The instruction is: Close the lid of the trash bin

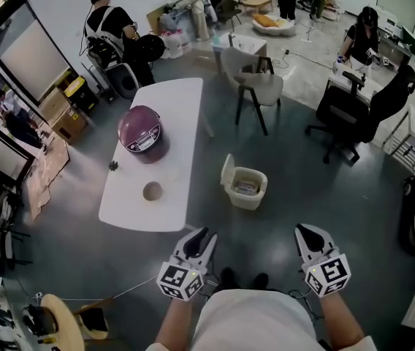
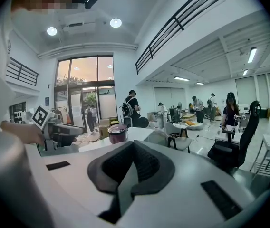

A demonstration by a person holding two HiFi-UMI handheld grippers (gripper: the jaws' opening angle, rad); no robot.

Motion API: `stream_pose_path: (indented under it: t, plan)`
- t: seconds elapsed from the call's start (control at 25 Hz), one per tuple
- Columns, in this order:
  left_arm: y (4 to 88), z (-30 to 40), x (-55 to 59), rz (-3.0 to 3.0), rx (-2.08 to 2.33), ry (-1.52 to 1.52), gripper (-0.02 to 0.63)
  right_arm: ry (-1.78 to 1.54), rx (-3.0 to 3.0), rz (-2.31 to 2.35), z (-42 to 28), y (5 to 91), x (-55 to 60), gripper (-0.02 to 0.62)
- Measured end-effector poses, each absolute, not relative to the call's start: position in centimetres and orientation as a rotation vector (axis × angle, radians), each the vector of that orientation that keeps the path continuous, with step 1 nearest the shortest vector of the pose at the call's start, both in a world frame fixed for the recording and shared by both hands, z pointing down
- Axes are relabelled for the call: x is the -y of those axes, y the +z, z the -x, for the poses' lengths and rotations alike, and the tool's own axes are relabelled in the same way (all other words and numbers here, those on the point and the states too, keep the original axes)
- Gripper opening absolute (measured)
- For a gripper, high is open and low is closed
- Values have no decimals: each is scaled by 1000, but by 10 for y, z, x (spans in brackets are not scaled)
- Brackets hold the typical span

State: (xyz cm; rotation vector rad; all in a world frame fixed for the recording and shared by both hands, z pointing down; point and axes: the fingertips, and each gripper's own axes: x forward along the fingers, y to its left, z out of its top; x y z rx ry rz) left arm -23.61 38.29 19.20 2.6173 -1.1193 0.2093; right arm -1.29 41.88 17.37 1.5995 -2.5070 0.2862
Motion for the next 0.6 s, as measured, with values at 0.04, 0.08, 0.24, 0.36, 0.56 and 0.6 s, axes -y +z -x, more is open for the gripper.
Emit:
stream_pose_path:
  t: [0.04, 0.08, 0.24, 0.36, 0.56, 0.6]
  plan:
    - [193, 235, -385, -2612, 1125, 209, 129, 293, 2502, -1598, 10, 174, -420, 12]
    - [193, 233, -387, -2609, 1131, 210, 128, 299, 2499, -1597, 7, 175, -421, 12]
    - [198, 225, -392, -2599, 1150, 208, 126, 308, 2510, -1589, -5, 184, -424, 12]
    - [200, 223, -395, -2590, 1161, 203, 124, 316, 2510, -1585, -9, 186, -423, 12]
    - [204, 220, -392, -2571, 1169, 208, 126, 322, 2517, -1579, -15, 186, -415, 12]
    - [205, 220, -389, -2569, 1171, 211, 124, 323, 2517, -1578, -15, 186, -411, 12]
